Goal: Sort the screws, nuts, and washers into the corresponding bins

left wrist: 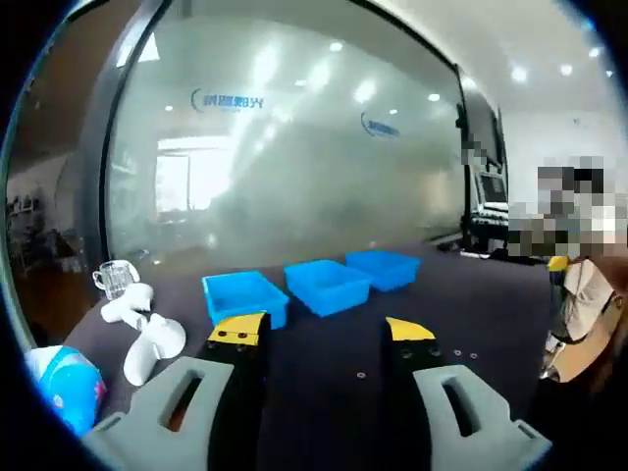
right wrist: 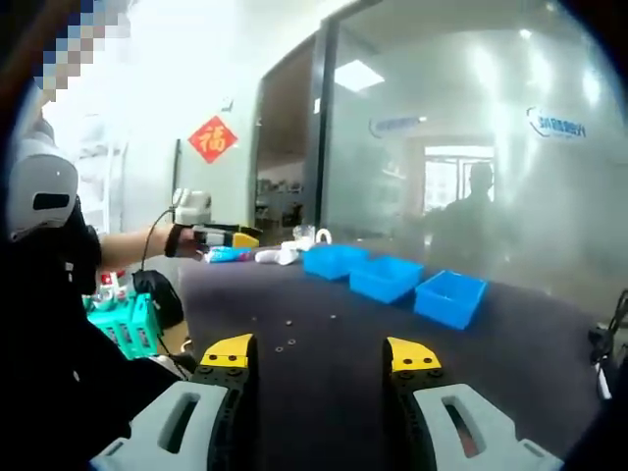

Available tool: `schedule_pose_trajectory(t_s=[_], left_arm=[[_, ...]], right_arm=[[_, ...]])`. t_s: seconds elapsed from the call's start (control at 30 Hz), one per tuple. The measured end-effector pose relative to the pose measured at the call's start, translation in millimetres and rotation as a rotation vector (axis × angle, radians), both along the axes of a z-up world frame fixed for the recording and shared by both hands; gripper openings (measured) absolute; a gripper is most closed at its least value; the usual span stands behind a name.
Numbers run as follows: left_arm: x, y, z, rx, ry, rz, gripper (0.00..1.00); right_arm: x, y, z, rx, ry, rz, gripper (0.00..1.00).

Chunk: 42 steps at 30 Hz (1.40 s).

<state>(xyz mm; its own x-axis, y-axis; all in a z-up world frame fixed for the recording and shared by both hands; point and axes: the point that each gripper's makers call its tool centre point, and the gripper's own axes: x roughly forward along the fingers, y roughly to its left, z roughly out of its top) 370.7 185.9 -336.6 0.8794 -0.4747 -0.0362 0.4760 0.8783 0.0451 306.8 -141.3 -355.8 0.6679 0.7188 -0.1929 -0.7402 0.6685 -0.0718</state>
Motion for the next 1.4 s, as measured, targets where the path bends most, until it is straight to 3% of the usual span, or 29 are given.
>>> schedule_pose_trajectory(t_s=[0.27, 0.43, 0.53, 0.7, 1.1, 1.17, 1.4], left_arm=[[-42.8, 14, -27.3, 0.031, 0.040, -0.011, 0.41], [-54.3, 28, -33.6, 0.032, 0.051, 0.006, 0.41], [-58.2, 29, -35.9, 0.025, 0.072, -0.020, 0.41], [-62.0, 25, -37.3, 0.071, 0.088, -0.061, 0.41], [-61.8, -6, -36.6, 0.139, 0.116, -0.187, 0.40], [-59.8, -14, -37.4, 0.122, 0.149, -0.209, 0.39], [-52.6, -48, -38.8, 0.187, 0.201, -0.303, 0.39]], right_arm=[[2, -4, -1.0, 0.009, 0.002, -0.010, 0.47], [2, -6, -2.3, 0.007, 0.006, -0.013, 0.47], [2, -7, -4.9, -0.006, 0.013, -0.008, 0.47], [1, -8, -7.6, -0.016, 0.019, -0.005, 0.47], [-1, -10, -11.1, -0.024, 0.026, -0.006, 0.47], [0, -11, -11.5, -0.023, 0.029, -0.009, 0.47], [-1, -8, -12.0, -0.035, 0.027, 0.001, 0.47]])
